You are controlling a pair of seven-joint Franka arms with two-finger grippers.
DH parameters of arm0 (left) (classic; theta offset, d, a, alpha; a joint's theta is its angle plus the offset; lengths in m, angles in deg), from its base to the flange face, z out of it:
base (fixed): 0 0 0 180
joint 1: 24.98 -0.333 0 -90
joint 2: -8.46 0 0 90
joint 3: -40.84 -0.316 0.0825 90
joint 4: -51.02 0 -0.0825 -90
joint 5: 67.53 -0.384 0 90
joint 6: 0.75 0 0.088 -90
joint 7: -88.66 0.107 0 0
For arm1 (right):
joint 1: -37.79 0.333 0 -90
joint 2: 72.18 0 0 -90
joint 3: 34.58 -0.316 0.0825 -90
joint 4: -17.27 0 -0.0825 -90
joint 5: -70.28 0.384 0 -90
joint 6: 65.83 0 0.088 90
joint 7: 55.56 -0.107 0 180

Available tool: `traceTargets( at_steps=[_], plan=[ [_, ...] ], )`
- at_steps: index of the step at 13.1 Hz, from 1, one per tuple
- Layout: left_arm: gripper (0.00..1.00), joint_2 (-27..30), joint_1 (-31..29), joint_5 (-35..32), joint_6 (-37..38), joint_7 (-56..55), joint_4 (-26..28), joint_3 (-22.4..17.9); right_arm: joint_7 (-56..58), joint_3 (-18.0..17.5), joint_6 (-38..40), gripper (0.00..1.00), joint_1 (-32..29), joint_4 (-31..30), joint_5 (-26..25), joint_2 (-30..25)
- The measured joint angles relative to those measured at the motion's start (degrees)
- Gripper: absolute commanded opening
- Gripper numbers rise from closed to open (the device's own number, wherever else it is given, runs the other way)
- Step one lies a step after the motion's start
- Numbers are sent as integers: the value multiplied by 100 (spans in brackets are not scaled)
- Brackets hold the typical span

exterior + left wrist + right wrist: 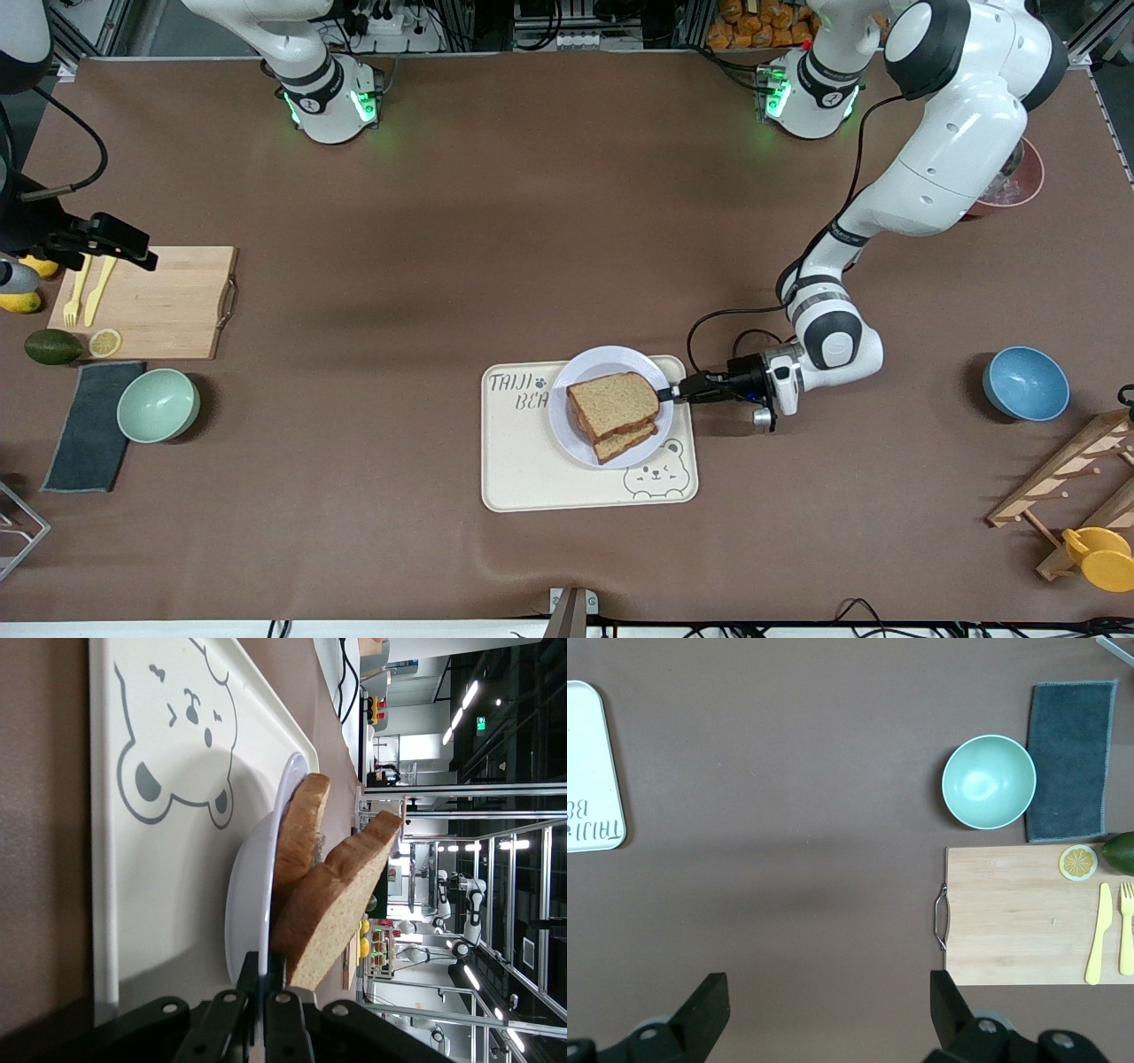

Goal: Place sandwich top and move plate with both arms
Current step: 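Open the left gripper and release the plate rim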

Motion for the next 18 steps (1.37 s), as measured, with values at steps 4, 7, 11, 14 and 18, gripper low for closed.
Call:
traceTargets(
  at_steps=[4,7,11,14,18],
  plan=[
    [100,0,-3,-151,5,-116,-30,-41,0,0,1,100,0,0,0,2],
    [100,15,-2,-152,157,-151,-76,-29,0,0,1,100,0,0,0,4],
    [100,46,-34,-156,193,-328,-93,-50,0,0,2,100,0,-2,0,11],
    [100,46,-55,-168,180,-508,-63,-69,0,0,2,100,0,-2,0,14],
    [100,115,-44,-169,180,-1094,-64,-33,0,0,2,100,0,-4,0,18]
  ],
)
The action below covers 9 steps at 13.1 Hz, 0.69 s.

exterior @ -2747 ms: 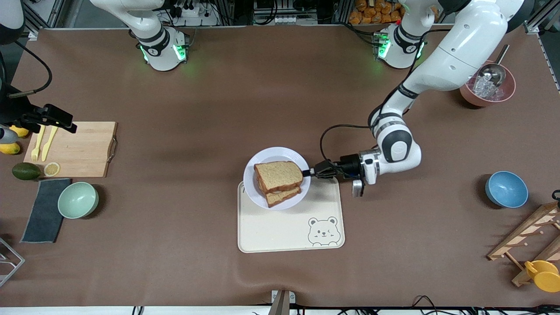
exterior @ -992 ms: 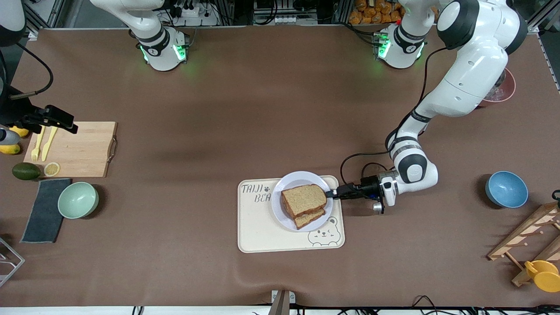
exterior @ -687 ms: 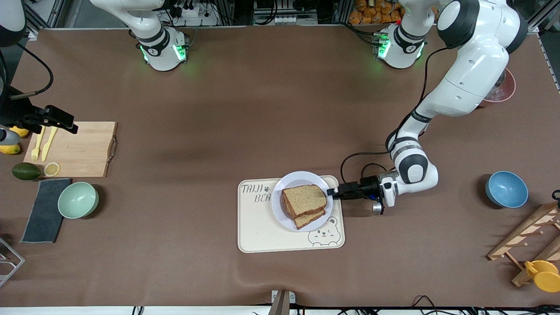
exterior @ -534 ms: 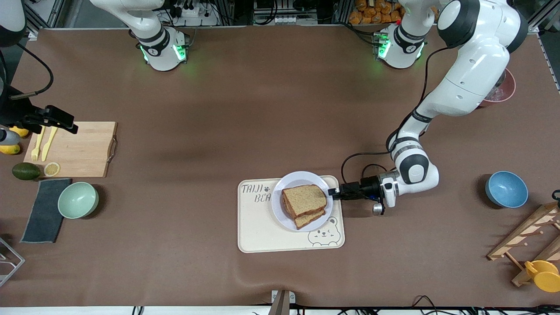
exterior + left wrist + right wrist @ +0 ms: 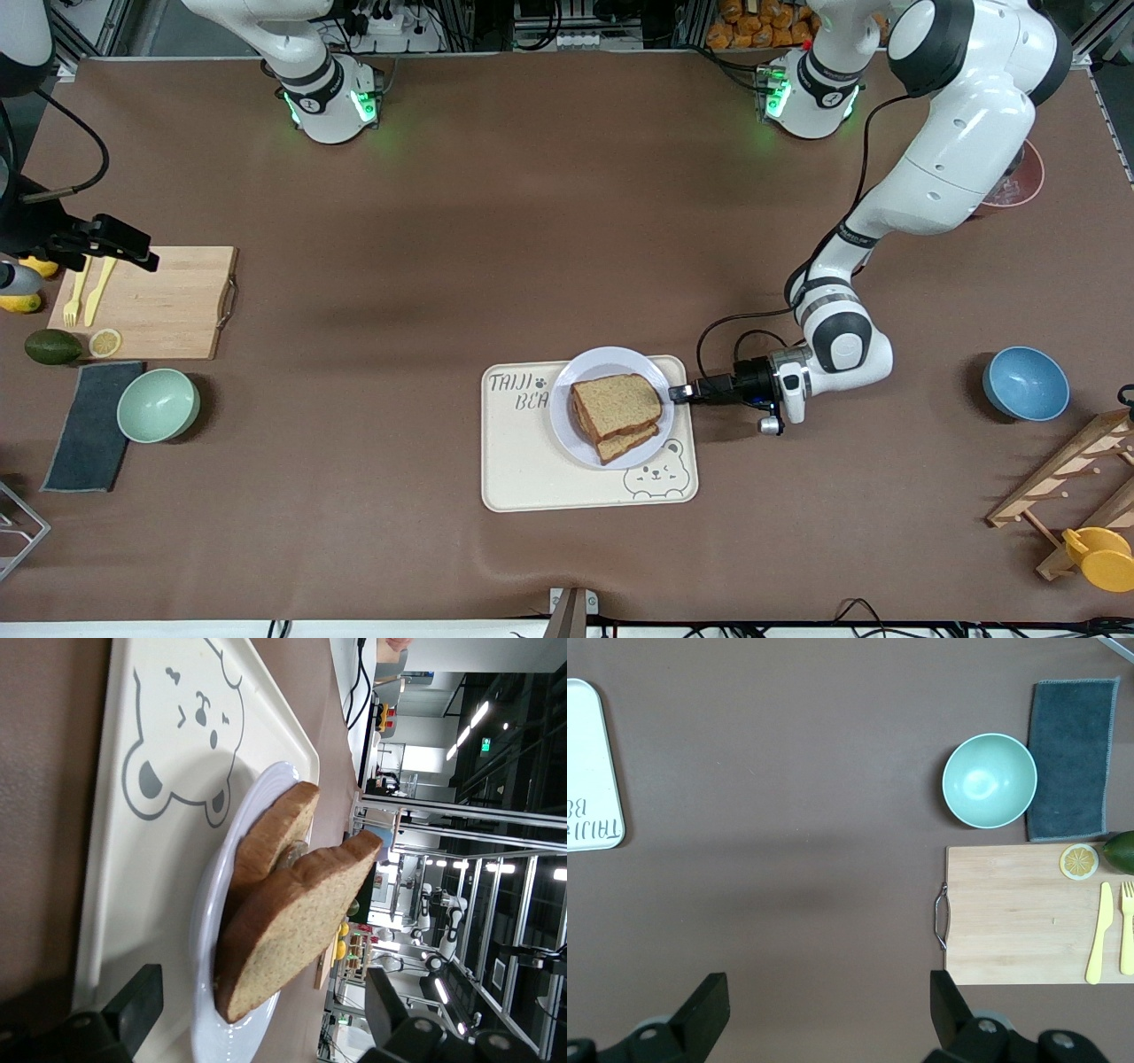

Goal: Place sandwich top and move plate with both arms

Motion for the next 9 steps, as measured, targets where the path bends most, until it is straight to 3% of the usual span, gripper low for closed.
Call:
traceTargets(
  at_steps=[5,9],
  plan=[
    [100,172,-75,-459,135,-518,17,-3,0,1,0,100,0,-1,0,1],
    [100,473,-379,-1303,657,-1669,-7,-5,0,1,0,100,0,-4,0,3]
  ],
)
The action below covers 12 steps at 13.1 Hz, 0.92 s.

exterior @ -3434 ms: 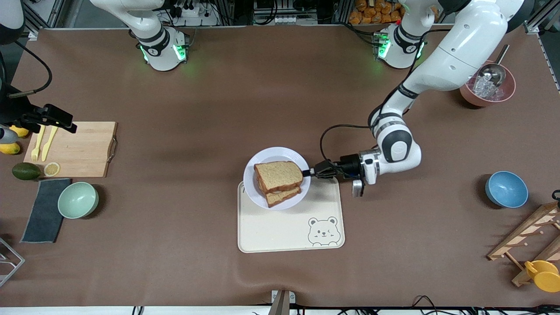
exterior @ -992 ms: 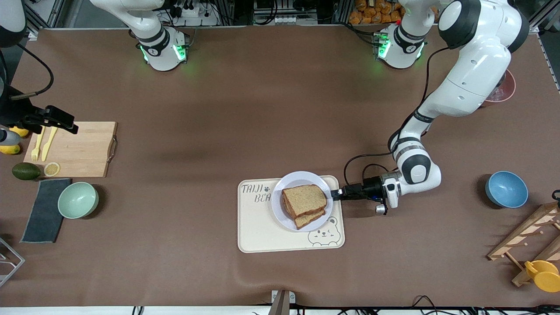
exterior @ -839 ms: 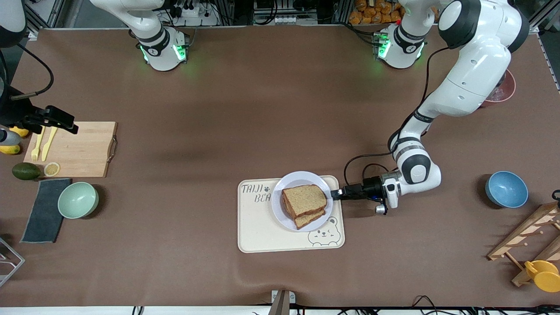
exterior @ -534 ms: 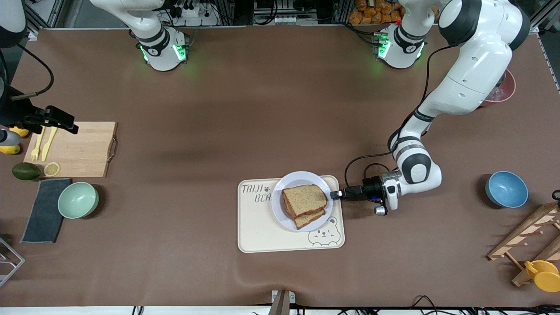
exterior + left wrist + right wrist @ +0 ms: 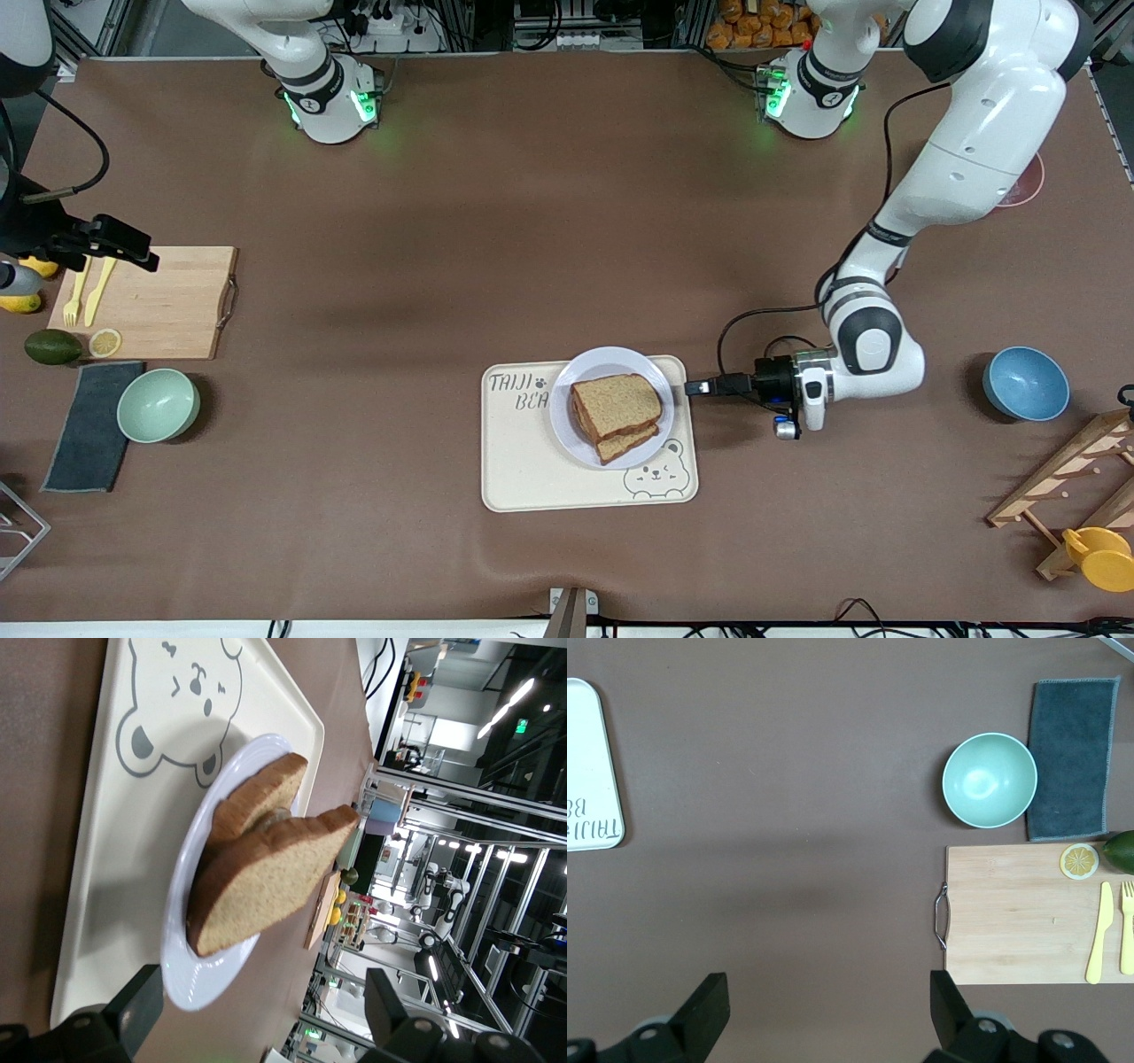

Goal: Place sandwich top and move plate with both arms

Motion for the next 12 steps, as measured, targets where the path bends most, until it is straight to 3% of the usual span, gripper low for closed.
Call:
traceTargets(
  at_steps=[12],
  plan=[
    [100,1840,-347,-2471,1054,-2912,-45,-27,0,1,0,100,0,-9,0,7]
  ],
)
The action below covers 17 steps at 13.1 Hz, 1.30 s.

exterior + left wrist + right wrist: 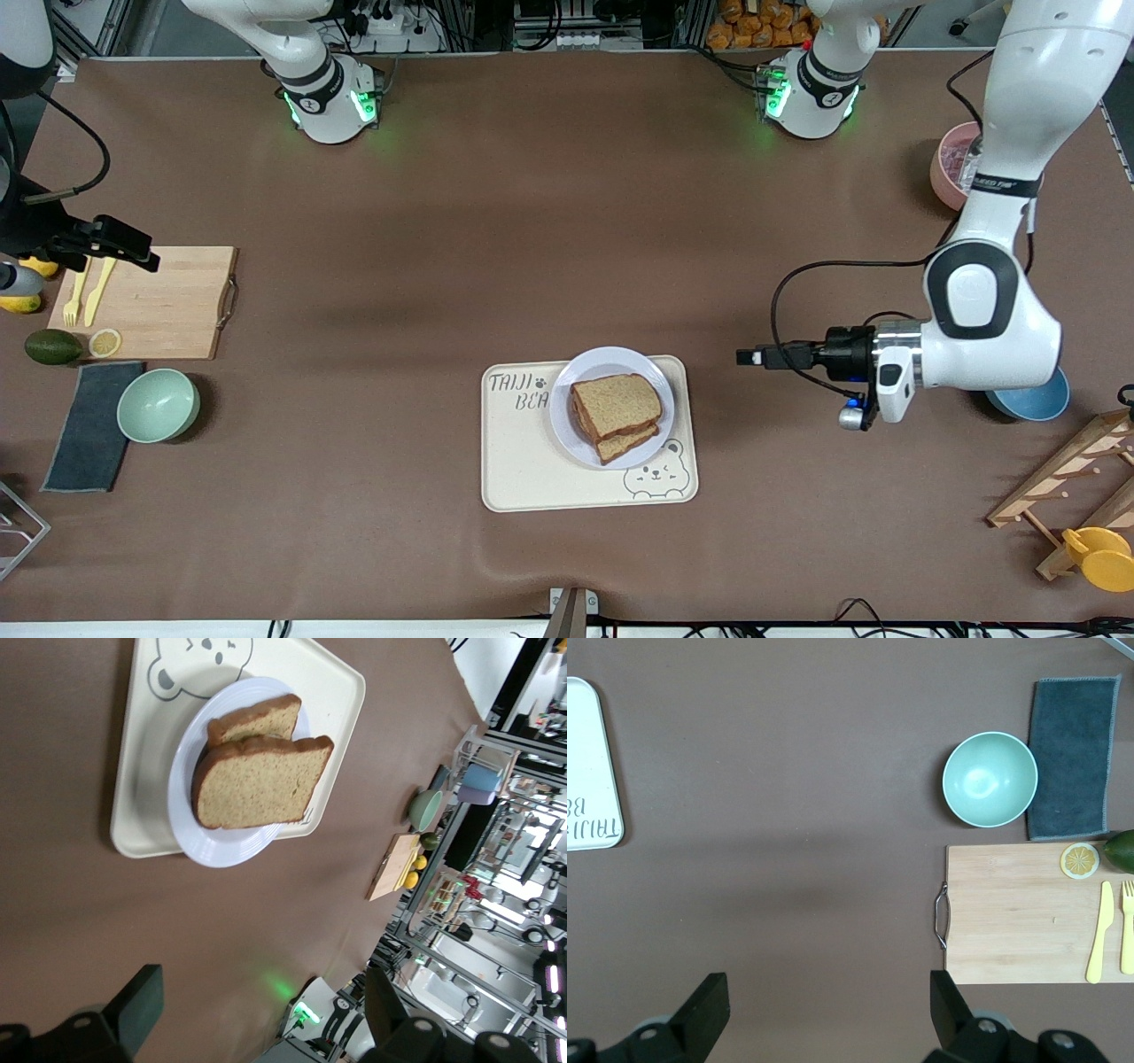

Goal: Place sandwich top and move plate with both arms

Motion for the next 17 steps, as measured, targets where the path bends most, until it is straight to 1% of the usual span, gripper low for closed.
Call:
traceTargets(
  at_steps=[4,8,10,12,14,17],
  plan=[
    [100,745,-74,-939,540,-812,-109,3,0,0,0,100,0,-1,0,1],
    [100,1059,-42,-1828,1046,-1444,-573,47,0,1,0,100,0,-1,0,1],
    [100,1262,-24,-2308,1282,-1605,-721,82,0,1,0,100,0,-2,0,1],
    [100,1534,-20,-3123,1412,-1633,-762,202,0,1,0,100,0,-2,0,1],
    [100,1761,-16,-3788,1469,-1649,-797,310,0,1,0,100,0,-1,0,1],
    [100,1833,-37,-4714,1676,-1649,-1049,317,0,1,0,100,0,-1,0,1]
  ],
)
